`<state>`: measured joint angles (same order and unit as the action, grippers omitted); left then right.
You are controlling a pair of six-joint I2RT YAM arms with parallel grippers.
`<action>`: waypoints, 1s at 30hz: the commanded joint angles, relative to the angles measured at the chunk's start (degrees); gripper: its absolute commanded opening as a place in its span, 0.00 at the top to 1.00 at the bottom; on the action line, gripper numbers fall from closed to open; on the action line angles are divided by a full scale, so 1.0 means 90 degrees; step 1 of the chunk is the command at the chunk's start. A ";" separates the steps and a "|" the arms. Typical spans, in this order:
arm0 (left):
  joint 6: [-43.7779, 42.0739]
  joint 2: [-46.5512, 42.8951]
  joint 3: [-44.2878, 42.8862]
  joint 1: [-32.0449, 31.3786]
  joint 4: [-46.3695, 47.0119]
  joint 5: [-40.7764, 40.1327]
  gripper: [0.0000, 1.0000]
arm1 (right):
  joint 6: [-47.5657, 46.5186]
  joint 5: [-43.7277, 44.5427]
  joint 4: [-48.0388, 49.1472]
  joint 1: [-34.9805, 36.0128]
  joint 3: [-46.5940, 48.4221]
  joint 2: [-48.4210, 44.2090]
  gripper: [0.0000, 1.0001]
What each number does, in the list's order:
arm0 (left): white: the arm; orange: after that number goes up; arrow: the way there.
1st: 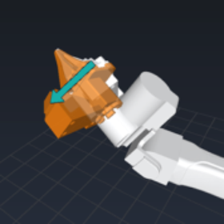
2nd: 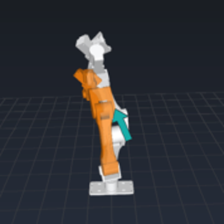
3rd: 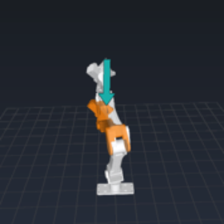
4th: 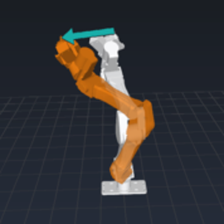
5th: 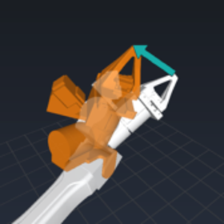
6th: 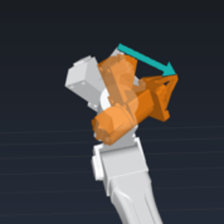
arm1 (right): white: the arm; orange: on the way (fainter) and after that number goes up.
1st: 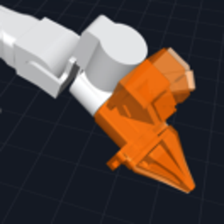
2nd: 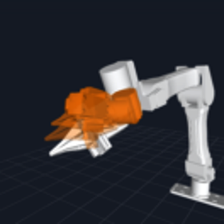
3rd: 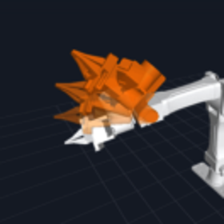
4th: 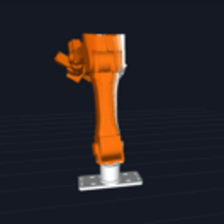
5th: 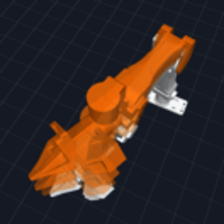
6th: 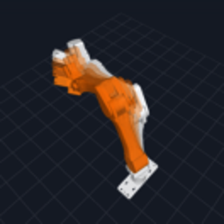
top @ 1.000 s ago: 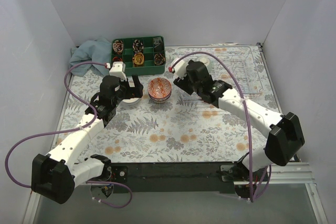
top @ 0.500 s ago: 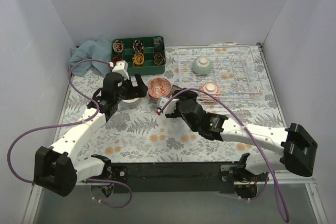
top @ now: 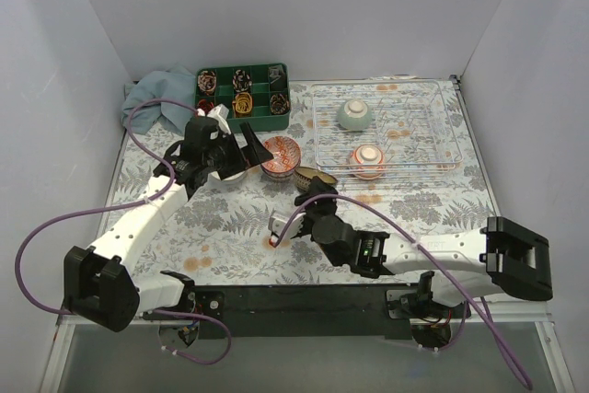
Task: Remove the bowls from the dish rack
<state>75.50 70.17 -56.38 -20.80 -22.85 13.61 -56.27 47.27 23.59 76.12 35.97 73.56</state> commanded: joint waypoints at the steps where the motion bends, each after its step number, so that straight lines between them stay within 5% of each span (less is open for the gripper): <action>1: 0.0614 0.0015 -0.0259 -0.0033 -0.0508 0.0763 0.02 | -0.1080 0.0734 0.2190 0.0302 -0.0197 0.0225 0.99; 11: 0.1093 0.0181 -0.0152 -0.0092 -0.0576 0.1271 0.02 | -0.2193 0.0969 0.3957 0.0751 -0.0471 0.0810 0.99; 30: 0.1523 0.0767 -0.0181 -0.0287 -0.0381 0.2121 0.08 | -0.3064 0.1076 0.5181 0.1005 -0.0666 0.1368 0.99</action>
<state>88.99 77.06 -56.42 -22.61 -25.69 30.28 -81.03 55.59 59.99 84.38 30.00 85.65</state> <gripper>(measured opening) 0.926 0.762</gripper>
